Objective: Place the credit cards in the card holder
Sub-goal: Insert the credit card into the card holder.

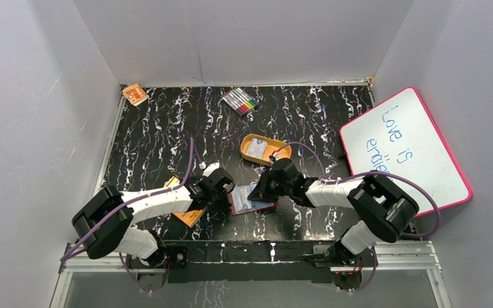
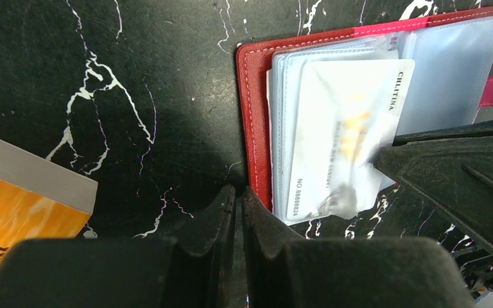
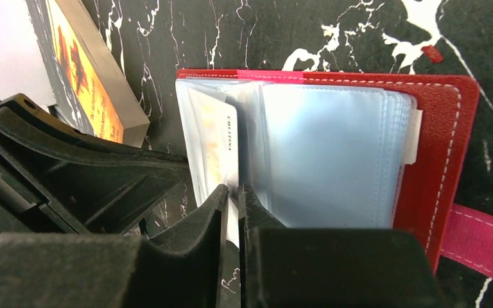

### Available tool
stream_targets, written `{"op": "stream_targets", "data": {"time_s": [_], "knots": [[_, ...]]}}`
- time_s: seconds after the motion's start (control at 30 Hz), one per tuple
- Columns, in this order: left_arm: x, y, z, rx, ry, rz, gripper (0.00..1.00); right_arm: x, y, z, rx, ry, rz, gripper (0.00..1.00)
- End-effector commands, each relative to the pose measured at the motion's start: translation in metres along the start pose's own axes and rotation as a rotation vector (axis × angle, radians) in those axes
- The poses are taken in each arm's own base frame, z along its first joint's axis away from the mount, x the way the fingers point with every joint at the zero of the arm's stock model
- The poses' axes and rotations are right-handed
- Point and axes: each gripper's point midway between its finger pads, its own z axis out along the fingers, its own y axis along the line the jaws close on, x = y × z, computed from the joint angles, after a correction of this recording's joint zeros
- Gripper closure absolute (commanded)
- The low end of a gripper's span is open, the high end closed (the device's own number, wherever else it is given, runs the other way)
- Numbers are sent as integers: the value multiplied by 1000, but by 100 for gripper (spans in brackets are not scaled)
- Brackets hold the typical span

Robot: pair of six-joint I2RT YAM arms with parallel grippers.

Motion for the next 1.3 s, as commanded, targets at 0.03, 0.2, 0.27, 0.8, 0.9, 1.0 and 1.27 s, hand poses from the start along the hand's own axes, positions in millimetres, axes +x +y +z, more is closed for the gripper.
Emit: {"op": "stream_targets", "data": {"time_s": [0.03,0.2,0.27,0.8,0.9,1.0,1.27], "knots": [[25,30,7,-109,87,42,92,-5,20,1,-50,18,-52,75],[25,31,7,-110,90,40,92,-3,22,3,-58,36,-56,66],[26,31,7,-109,90,38,92,-3,23,3,-60,36,-59,62],[24,27,9,-98,87,41,92,4,38,9,-58,88,-159,54],[21,30,7,-109,70,43,92,-1,41,3,-44,74,-185,54],[15,31,5,-120,45,47,92,-6,43,-3,-32,53,-212,53],[2,28,-4,-123,3,48,91,-16,50,-9,-18,21,-244,51]]}}
